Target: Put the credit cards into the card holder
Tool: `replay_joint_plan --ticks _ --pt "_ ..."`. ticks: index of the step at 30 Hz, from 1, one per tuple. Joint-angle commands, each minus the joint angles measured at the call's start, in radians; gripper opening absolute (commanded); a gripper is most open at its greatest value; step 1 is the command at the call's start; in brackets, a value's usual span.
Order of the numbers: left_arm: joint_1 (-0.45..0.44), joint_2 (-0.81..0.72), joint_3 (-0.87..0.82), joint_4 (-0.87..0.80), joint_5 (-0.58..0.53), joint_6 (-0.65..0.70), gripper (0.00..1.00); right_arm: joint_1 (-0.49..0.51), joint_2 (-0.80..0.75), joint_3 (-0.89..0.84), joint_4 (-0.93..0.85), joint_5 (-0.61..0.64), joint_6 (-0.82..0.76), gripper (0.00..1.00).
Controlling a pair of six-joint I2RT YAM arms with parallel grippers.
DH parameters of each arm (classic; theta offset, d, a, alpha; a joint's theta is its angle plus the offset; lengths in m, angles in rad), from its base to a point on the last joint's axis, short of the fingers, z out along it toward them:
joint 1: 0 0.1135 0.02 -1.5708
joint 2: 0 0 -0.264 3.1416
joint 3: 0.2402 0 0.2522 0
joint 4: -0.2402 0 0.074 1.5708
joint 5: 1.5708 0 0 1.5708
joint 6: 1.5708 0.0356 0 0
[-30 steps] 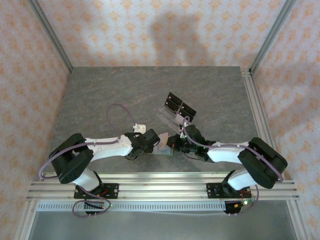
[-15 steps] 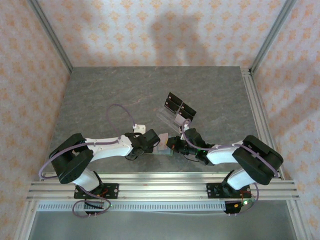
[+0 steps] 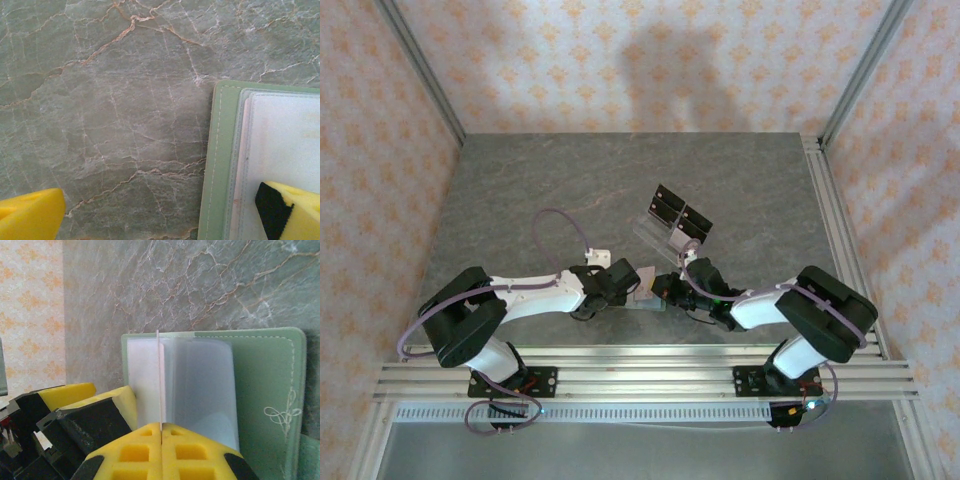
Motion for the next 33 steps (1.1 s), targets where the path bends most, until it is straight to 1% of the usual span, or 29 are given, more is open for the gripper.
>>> replay_joint_plan --ticks 1,9,22,33 --pt "-0.012 0.01 -0.025 -0.08 0.012 -0.009 1.0 0.014 0.024 -0.002 0.062 0.015 0.011 0.0" --pt "-0.014 0.018 -0.029 -0.071 0.017 -0.008 1.0 0.022 0.072 0.006 0.104 0.003 0.033 0.0" --pt "-0.014 0.025 -0.036 -0.066 0.022 -0.016 1.0 0.024 0.074 -0.017 0.178 0.006 0.066 0.0" --pt "-0.014 0.022 -0.041 -0.065 0.023 -0.019 1.0 0.024 0.056 -0.032 0.147 0.019 0.056 0.0"
